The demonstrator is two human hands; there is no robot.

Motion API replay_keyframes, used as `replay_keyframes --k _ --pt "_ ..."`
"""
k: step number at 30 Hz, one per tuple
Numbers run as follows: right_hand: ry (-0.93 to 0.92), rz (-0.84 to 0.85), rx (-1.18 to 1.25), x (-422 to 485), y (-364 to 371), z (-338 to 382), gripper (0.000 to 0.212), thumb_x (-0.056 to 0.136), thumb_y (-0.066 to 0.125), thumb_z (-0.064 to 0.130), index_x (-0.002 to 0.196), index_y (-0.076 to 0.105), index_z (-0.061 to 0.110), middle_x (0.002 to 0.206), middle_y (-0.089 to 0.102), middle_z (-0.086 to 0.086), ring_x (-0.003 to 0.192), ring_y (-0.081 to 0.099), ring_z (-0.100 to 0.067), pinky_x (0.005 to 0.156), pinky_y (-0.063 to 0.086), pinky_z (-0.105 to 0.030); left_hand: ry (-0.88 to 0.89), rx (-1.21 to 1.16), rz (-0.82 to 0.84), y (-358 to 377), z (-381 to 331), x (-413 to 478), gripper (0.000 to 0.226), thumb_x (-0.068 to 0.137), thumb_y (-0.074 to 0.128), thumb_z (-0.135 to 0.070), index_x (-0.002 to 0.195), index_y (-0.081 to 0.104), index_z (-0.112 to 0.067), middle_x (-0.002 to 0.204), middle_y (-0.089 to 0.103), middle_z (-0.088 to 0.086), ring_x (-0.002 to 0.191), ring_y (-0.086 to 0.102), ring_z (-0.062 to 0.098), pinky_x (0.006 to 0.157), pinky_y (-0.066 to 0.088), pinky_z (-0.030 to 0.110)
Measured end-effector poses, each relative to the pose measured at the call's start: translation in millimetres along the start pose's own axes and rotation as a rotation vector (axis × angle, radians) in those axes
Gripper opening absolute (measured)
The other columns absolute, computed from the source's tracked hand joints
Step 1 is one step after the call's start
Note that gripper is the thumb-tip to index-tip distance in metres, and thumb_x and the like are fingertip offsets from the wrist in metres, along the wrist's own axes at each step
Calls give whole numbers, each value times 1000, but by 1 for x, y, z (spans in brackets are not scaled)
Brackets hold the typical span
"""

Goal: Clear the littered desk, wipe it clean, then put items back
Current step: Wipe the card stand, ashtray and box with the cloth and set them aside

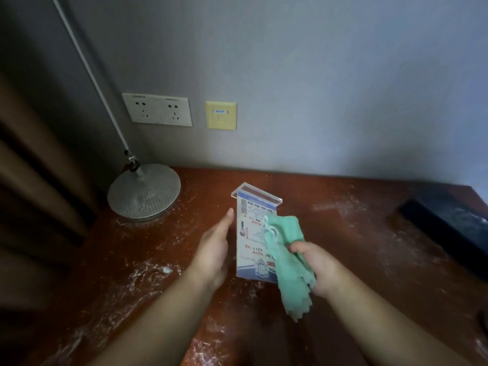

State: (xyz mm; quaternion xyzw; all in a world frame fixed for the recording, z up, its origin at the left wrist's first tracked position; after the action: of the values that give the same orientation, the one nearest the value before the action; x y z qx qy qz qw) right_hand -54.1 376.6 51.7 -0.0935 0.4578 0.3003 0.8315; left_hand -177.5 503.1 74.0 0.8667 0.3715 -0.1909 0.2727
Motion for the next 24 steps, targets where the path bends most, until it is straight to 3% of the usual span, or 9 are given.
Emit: replay_keyframes --k 2,7,11,14,17,20,24 --pt "1 57 -60 -19 -19 -2 21 90 42 9 85 60 0 59 64 -14 47 62 -24 44 52 -27 -36 -79 112 16 6 -19 46 78 51 -56 99 72 -21 110 69 12 105 63 32 97 43 52" --pt "-47 175 -209 -66 -53 -4 24 93 39 7 77 57 3 49 59 -9 38 57 -18 38 46 -21 -168 -261 284 67 30 -53 66 68 44 -68 90 77 -14 99 71 17 98 61 34 85 44 48" --pt "-87 115 -297 -86 -82 -5 15 90 46 4 92 61 1 65 67 -13 53 65 -23 52 52 -29 -160 -266 285 91 45 -64 74 62 47 -66 114 61 -14 112 59 16 100 54 31 87 42 43" --pt "-362 -139 -318 -94 -103 1 29 87 58 9 116 53 15 96 65 -4 84 65 -23 76 55 -39 -125 -154 277 100 51 -69 76 65 56 -66 121 55 -15 114 54 14 96 53 24 85 41 40" --pt "-784 -333 -435 -120 -101 8 34 91 56 23 124 48 28 106 56 7 93 59 -14 82 53 -37 -31 -13 279 113 57 -70 78 65 52 -62 130 48 -18 113 55 8 99 53 20 96 38 44" --pt "-1061 -353 -649 -145 -80 5 31 91 51 30 121 56 29 109 48 5 98 55 -16 87 48 -33 61 -102 367 133 62 -74 62 74 57 -50 123 57 -12 110 62 13 94 62 24 83 49 40" --pt "-1235 -280 -625 -146 -66 -2 37 91 52 16 126 58 27 110 49 3 101 53 -14 88 46 -27 121 -184 386 141 63 -75 41 72 65 -41 101 65 -11 95 64 12 83 65 25 70 53 37"
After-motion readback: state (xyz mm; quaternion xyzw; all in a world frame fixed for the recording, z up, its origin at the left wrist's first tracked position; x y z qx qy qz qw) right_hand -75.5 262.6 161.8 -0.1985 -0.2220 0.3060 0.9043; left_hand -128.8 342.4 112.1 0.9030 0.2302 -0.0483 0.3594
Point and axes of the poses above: each hand's wrist, its own x-axis towards the middle knuckle, its own y-axis out of the palm, z = x × y, the point moved 1 cm from there along x, towards the middle knuckle
